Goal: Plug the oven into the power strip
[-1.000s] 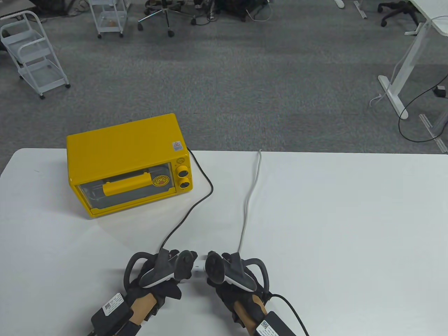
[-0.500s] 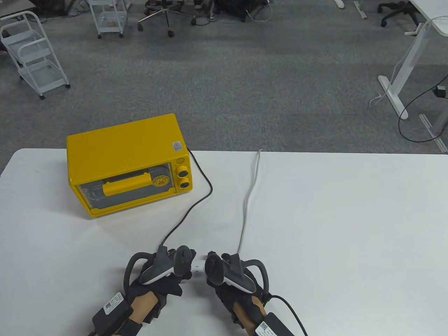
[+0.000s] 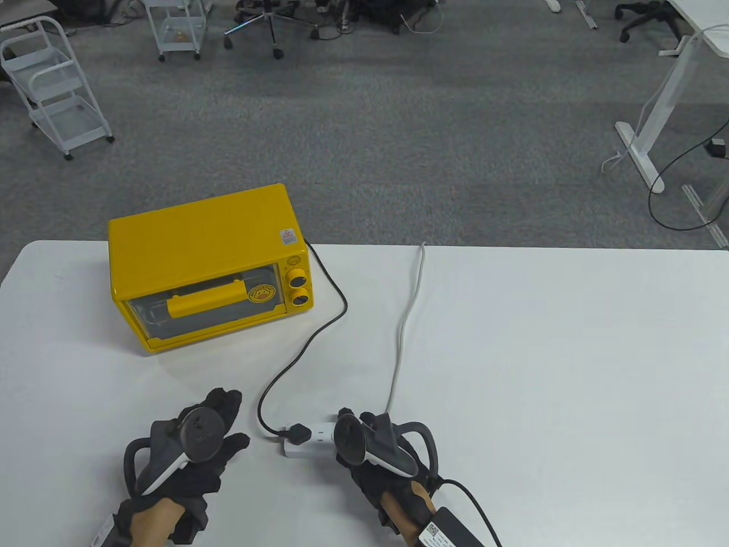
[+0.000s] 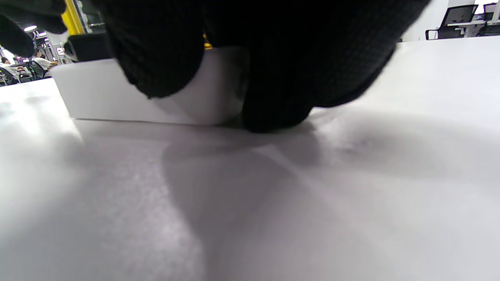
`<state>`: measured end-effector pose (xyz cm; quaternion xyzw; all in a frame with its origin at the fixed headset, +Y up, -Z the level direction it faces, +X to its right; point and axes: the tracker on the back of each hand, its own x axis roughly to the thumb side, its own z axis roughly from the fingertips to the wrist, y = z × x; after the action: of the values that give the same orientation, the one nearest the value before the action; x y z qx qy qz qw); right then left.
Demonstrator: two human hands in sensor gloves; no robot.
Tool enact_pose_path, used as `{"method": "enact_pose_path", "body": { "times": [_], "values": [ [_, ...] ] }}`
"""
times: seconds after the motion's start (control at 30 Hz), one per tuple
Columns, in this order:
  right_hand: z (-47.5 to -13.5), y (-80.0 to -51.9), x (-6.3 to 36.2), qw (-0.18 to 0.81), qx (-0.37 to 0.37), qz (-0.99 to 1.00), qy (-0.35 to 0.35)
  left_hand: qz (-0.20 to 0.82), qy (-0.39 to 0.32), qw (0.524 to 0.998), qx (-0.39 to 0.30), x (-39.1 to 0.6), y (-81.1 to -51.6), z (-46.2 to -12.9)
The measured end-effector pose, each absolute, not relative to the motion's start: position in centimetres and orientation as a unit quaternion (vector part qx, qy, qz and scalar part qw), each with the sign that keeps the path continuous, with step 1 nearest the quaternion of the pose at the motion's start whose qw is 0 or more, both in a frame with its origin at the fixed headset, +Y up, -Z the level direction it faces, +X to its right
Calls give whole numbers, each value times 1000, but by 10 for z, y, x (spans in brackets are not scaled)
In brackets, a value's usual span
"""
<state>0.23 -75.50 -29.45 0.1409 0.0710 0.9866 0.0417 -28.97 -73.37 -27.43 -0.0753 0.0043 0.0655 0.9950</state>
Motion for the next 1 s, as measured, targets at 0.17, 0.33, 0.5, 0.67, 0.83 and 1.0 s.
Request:
{"method": "enact_pose_path", "body": {
  "times": [0.17, 0.33, 0.5, 0.67, 0.83, 1.0],
  "values": [
    [-292, -756, 2, 38, 145, 986, 68, 54, 10, 992, -110, -303, -753, -270],
    [-287, -758, 2, 23, 151, 986, 69, 53, 16, 992, -117, -310, -755, -272],
    [-282, -755, 7, 32, 149, 986, 67, 47, 17, 990, -132, -312, -756, -271],
    [-276, -742, 17, 18, 151, 987, 50, 36, 17, 988, -146, -311, -757, -272],
    [-266, -706, 39, 42, 150, 986, -57, 37, 14, 989, -144, -311, -755, -273],
    [-257, -687, 83, 62, 130, 979, -142, 35, 12, 989, -144, -313, -753, -275]
  ]
}}
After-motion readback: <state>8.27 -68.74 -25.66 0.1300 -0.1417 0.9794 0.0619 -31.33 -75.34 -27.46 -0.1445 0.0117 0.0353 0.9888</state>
